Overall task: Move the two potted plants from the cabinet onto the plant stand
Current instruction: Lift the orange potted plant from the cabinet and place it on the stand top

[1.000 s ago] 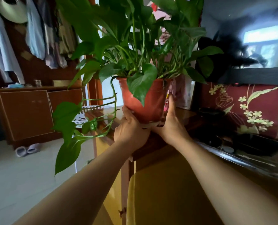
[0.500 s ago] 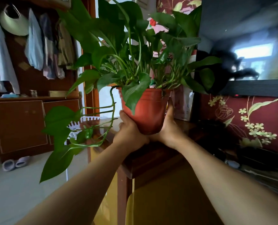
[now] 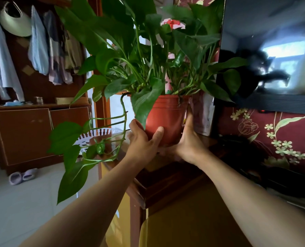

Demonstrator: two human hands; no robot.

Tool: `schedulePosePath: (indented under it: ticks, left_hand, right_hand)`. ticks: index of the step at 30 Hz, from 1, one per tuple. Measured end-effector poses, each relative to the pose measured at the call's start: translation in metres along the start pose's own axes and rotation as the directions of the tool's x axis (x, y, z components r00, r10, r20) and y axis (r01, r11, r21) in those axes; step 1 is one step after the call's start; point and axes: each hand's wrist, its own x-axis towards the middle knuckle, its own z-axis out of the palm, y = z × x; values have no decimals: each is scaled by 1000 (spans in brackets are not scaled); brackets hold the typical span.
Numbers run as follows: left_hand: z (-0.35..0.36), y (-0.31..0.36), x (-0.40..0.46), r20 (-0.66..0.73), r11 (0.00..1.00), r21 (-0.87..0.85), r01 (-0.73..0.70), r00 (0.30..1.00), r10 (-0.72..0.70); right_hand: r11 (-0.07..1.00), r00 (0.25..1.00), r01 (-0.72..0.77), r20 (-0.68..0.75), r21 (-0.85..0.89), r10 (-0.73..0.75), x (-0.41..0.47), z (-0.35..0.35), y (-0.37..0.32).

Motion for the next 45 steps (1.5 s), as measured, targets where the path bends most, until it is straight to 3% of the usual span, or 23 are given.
schedulePosePath:
  ticks: [7,18,23,36,45]
  left_hand:
    - [-7,29,12,11,1000,6,-21,1000,21]
    - [-48,124,49,-78,999,-29,-15,997,13]
    - [-80,176,65,-86,1000,-24,-10,996,8]
    - [-176,309,98,-34,999,-10,-42,999,42]
    - [-231,350,93,-39,1000,-6,-24,999,24]
  right_hand:
    - [997,1000,23,13,-68,-22,11,-19,-26]
    - [999,998,12,62,40,-14,58,-58,-112]
    - [992,994,-13,112,127,-1,82,-73,-160]
    - [995,997,56,47,80,-60,127,-98,-312]
    - [997,994,22,101,77,-30,125,-90,-386]
